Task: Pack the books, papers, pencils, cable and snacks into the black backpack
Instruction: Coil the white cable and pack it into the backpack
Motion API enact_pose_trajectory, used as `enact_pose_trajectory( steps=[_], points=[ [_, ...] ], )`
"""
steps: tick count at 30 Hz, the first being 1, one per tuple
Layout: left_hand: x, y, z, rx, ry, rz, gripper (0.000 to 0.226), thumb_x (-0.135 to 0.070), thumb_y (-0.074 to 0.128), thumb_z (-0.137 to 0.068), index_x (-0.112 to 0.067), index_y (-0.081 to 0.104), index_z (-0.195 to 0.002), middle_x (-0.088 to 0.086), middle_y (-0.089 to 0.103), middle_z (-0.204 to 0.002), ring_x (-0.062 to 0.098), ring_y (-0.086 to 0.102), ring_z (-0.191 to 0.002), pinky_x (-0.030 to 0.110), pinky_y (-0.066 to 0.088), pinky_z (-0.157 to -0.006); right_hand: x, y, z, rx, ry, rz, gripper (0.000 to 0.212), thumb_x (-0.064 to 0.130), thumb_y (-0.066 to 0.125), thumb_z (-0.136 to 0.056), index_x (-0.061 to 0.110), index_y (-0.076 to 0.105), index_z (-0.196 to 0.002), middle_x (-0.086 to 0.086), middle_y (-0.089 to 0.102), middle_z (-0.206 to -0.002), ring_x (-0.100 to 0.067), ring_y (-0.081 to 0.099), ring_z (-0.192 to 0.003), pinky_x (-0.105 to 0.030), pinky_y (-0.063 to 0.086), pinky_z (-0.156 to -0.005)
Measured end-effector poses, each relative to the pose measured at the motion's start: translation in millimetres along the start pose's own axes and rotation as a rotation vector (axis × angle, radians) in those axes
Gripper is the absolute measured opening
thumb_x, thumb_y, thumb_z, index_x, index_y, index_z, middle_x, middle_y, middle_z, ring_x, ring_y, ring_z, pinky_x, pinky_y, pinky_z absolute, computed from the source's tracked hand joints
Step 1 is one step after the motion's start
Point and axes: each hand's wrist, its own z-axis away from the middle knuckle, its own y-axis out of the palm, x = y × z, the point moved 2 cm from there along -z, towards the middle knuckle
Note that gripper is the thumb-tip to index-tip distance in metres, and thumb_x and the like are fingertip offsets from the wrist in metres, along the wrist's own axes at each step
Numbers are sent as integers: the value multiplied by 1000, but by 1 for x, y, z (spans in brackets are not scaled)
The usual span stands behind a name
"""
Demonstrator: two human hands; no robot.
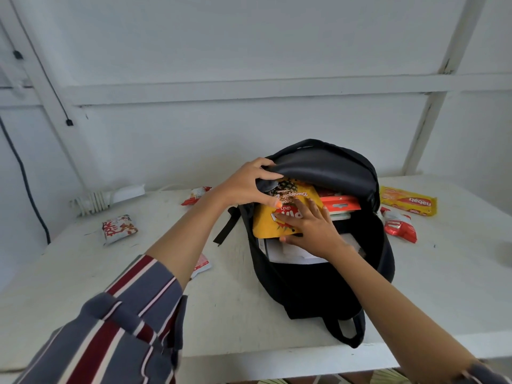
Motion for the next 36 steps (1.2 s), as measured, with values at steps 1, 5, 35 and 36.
enact_pose_trajectory(
  steps=[1, 5, 35, 36],
  points=[
    [1, 0, 0, 2, -2, -1, 61, -27, 78, -73, -21, 55, -129, -1, 31, -145, 16, 26, -135, 35, 27, -110, 2, 0, -4, 7, 7, 9, 60, 62, 41, -88, 51, 18, -142, 0, -3, -158, -33, -9, -144, -52, 0, -114],
    [2, 0, 0, 9, -15, -8, 62, -29, 79, -72, -22, 55, -129, -2, 30, -146, 16, 26, -135, 34, 26, -111, 6, -1, -17, 53, 26, 14, 59, 61, 42, -88, 51, 18, -142, -1, -2, -158, -35, -9, -143, -54, -1, -114],
    [4, 10, 2, 38, -39, -26, 65, -33, 80, -70, -24, 55, -129, -4, 27, -145, 16, 25, -134, 45, 32, -110, 3, -2, -38, 47, 22, 56, 71, 68, 42, -84, 46, 14, -145, -5, -3, -158, -38, -8, -143, -57, -2, -114],
    [4, 10, 2, 41, -39, -32, 65, -33, 80, -69, -25, 55, -129, -4, 27, -146, 15, 25, -134, 45, 32, -110, 4, -2, -36, 21, 13, 50, 71, 69, 43, -83, 47, 16, -144, -5, -1, -158, -38, -8, -143, -55, -3, -113]
  ],
)
